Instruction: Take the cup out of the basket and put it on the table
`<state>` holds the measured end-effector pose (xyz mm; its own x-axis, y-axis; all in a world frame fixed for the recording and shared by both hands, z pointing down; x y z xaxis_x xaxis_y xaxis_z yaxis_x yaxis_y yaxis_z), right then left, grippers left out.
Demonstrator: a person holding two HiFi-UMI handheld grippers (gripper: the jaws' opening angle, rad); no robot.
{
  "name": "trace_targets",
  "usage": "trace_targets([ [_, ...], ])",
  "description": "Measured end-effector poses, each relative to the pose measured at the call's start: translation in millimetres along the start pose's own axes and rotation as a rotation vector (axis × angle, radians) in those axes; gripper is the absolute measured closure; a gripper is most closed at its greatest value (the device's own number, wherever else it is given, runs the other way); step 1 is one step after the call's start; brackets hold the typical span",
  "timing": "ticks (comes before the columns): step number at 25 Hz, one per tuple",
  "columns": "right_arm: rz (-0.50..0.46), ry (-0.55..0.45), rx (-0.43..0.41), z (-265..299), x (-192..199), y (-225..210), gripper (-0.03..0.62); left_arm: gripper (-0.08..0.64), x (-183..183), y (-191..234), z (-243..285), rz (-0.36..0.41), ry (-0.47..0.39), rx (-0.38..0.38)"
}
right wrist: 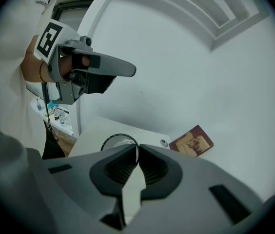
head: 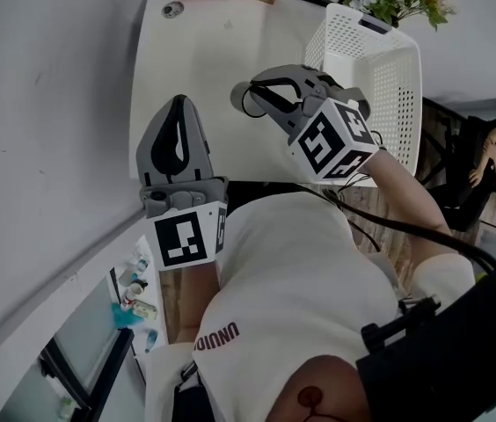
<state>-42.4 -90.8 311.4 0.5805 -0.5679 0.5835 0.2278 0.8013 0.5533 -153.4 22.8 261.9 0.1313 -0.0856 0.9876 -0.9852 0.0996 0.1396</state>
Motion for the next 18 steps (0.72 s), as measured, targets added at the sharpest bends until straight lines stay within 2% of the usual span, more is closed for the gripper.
trace_targets([
  [6,-0.028,0.003,-0.103,26,-1,17,0.557,0.549,1,5,1,-0.003,0.002,-0.014],
  [18,-0.085,0.003,-0.254,62,-8,34,0.557,0.549,6,19,-4,-0.016,0.015,-0.062],
])
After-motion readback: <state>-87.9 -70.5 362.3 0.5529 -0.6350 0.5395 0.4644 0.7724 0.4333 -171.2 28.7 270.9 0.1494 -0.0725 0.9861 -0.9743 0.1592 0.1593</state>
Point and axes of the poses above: the fingertips, and each gripper's own axes: z forward along the fingers, y to its left, x out of its underside, the point moved 7 cm from there along -z, backward along the fingers, and after that the axes turned 10 degrees about -z, right-handed, at the moved point
